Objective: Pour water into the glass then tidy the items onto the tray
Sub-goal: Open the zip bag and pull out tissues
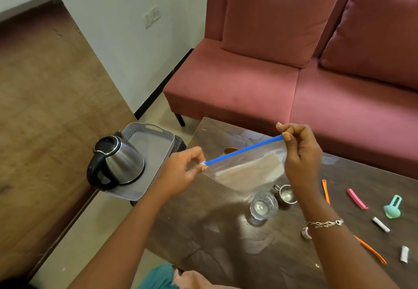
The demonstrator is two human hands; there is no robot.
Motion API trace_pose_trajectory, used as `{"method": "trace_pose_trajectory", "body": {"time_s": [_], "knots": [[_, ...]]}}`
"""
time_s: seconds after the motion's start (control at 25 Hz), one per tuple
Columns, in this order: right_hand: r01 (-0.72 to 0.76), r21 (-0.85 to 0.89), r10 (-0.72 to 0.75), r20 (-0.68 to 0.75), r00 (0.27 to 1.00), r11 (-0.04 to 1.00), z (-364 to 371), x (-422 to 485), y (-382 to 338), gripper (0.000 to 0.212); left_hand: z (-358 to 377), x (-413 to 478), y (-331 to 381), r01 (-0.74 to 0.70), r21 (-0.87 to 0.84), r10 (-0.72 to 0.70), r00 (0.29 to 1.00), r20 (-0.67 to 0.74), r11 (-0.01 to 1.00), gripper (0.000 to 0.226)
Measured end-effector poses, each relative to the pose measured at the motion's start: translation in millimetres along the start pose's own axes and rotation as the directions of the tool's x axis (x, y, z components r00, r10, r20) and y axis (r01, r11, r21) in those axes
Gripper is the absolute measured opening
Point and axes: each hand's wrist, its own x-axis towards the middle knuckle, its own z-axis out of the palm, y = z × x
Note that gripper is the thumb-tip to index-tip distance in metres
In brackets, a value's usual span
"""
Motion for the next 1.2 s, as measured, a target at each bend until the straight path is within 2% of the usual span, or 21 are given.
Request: {"method": "trace_pose_trajectory", "body": {"time_s": [0.12,0.16,0.24,0.32,0.4,0.56,0.88,0.96,1.2], "knots": [[-0.005,0.029,0.003,0.091,0.996,1.0,0.9,-2.1,0.3,0.023,-1.8,3.3,-5.6,0.054,0.078,-0.058,0.997,0.053,0.995,0.008],[0.001,0.062,-0.01,0.142,0.99,0.998,0.9,-2.0,-1.1,0.026,-4.3,4.1,-6.8,0.07,0.051,-0.074,0.993,0.095,0.996,0.007],[0.013,0.126,-0.042,0.231,0.972,0.992,-0.3,0.5,-4.5,0.027,-8.1,3.1,-3.8,0.066,-0.111,-0.049,0.988,0.146,0.992,0.014],[0.019,0.157,-0.064,0.286,0.956,0.987,-0.8,2.1,-6.8,0.024,-7.1,1.9,6.0,0.041,-0.315,-0.006,0.994,0.11,0.948,0.017],[0.021,0.17,-0.075,0.319,0.945,0.985,1.4,0.3,-8.2,0.022,-2.1,2.5,16.4,0.031,-0.43,0.014,0.995,0.101,0.902,0.017],[0.023,0.192,-0.087,0.332,0.939,0.981,5.7,-3.4,-8.4,0.018,3.7,2.9,24.2,0.102,-0.516,-0.008,0.983,0.182,0.85,0.014],[0.132,0.025,-0.133,0.311,0.941,0.991,8.6,-6.1,-13.2,0.015,11.3,-2.1,36.3,0.204,-0.626,-0.039,0.963,0.267,0.752,0.015],[0.134,0.047,-0.142,0.319,0.937,0.99,7.8,-7.0,-12.7,0.013,10.9,-2.3,39.3,0.214,-0.629,-0.027,0.956,0.293,0.747,0.016],[0.137,0.086,-0.157,0.318,0.935,0.987,7.5,-7.4,-14.6,0.023,12.6,-2.4,45.8,0.218,-0.63,0.01,0.941,0.337,0.745,0.016]]}}
